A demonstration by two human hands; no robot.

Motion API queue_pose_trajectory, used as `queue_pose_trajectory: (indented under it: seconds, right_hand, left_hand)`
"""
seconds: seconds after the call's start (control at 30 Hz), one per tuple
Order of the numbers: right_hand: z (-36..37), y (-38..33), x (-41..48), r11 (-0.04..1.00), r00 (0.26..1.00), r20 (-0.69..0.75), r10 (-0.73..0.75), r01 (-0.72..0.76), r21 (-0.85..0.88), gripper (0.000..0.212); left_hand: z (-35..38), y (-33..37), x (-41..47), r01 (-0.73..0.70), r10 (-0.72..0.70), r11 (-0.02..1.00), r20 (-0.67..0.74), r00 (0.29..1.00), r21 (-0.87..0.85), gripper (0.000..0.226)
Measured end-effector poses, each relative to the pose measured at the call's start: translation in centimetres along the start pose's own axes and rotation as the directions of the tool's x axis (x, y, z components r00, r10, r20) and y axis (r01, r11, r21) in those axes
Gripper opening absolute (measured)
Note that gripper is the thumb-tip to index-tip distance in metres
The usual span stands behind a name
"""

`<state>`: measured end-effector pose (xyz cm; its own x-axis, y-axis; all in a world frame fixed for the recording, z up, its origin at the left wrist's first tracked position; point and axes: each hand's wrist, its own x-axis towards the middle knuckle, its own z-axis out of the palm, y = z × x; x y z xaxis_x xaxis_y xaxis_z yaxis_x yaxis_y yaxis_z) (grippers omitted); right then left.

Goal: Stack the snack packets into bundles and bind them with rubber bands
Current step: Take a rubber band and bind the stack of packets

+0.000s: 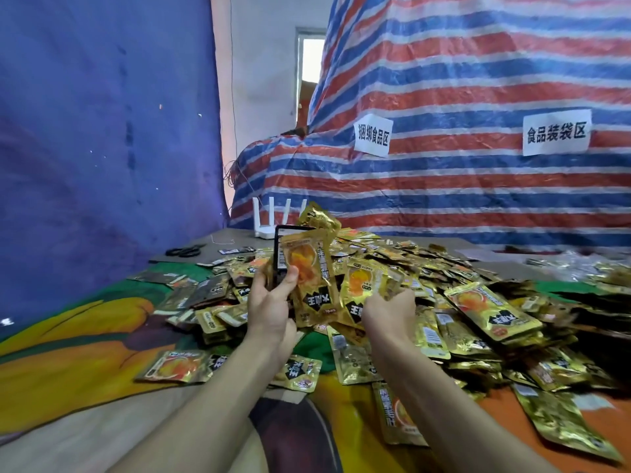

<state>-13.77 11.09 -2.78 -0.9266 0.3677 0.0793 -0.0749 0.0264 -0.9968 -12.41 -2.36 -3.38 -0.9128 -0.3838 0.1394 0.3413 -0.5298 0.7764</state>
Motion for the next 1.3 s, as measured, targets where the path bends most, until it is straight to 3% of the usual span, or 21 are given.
queue_pose_trajectory:
  seconds: [0.13, 0.3, 0.37, 0.5, 0.53, 0.63, 0.77, 0.9, 1.0, 1.17, 1.23, 1.3]
  right_hand:
    - [0.5, -0.1, -1.2, 0.989, 0.991, 0.134, -0.028, 0.008, 0.145, 0.024]
    - [-0.1, 0.0, -1.1, 0.983, 0.992, 0.011, -0.129, 0.127, 0.132, 0.028]
    - [0.0, 0.4, -1.1, 0.979, 0.985, -0.013, -0.171, 0.172, 0.114, 0.021]
    - [0.9, 1.4, -1.9, 0.968, 0.966, 0.070, -0.248, 0.245, 0.052, 0.041]
    - [1.1, 1.7, -2.0, 0.965, 0.962, 0.085, -0.260, 0.258, 0.043, 0.040]
    - [1.5, 2.0, -2.3, 0.956, 0.949, 0.115, -0.293, 0.290, 0.045, 0.034]
    - [1.7, 1.6, -2.7, 0.940, 0.935, 0.128, -0.332, 0.315, 0.132, 0.043]
    - [1.3, 1.4, -2.4, 0.967, 0.962, 0.129, -0.242, 0.228, 0.109, 0.067]
    - [1.2, 1.5, -2.2, 0.976, 0.973, 0.136, -0.187, 0.169, 0.137, 0.065]
    - [1.2, 1.3, -2.0, 0.966, 0.952, 0.274, -0.136, 0.066, 0.248, 0.063]
    - [1.1, 1.4, -1.9, 0.961, 0.942, 0.306, -0.139, 0.054, 0.270, 0.056]
    - [1.1, 1.6, -1.8, 0.951, 0.935, 0.327, -0.133, 0.028, 0.306, 0.048]
  left_hand:
    - [-0.2, -1.3, -1.0, -0.063, 0.036, 0.964, 0.109, 0.993, 0.259, 0.028]
    - [-0.9, -2.1, -1.8, -0.323, 0.120, 0.701, 0.341, 0.932, 0.636, 0.028]
    - [-0.9, -2.0, -2.0, -0.348, 0.067, 0.607, 0.390, 0.918, 0.715, 0.035]
    - [-0.7, -2.1, -2.4, -0.304, -0.020, 0.425, 0.344, 0.939, 0.853, 0.045]
    - [-0.6, -2.1, -2.5, -0.261, -0.051, 0.432, 0.312, 0.949, 0.863, 0.041]
    - [-0.3, -2.0, -2.8, -0.172, -0.123, 0.585, 0.296, 0.947, 0.793, 0.039]
    - [-0.4, -2.3, -2.9, -0.092, -0.200, 0.772, 0.377, 0.905, 0.630, 0.081]
    - [-0.5, -3.0, -2.6, -0.158, -0.181, 0.697, 0.384, 0.905, 0.699, 0.058]
    - [-0.9, -3.2, -2.1, -0.228, -0.003, 0.742, 0.343, 0.939, 0.631, 0.053]
    - [-1.1, -2.3, -2.4, -0.401, 0.172, 0.731, 0.420, 0.891, 0.552, 0.046]
    - [-1.0, -2.1, -2.5, -0.454, 0.193, 0.697, 0.465, 0.864, 0.554, 0.042]
    - [-1.2, -1.9, -2.6, -0.412, 0.103, 0.721, 0.502, 0.859, 0.557, 0.035]
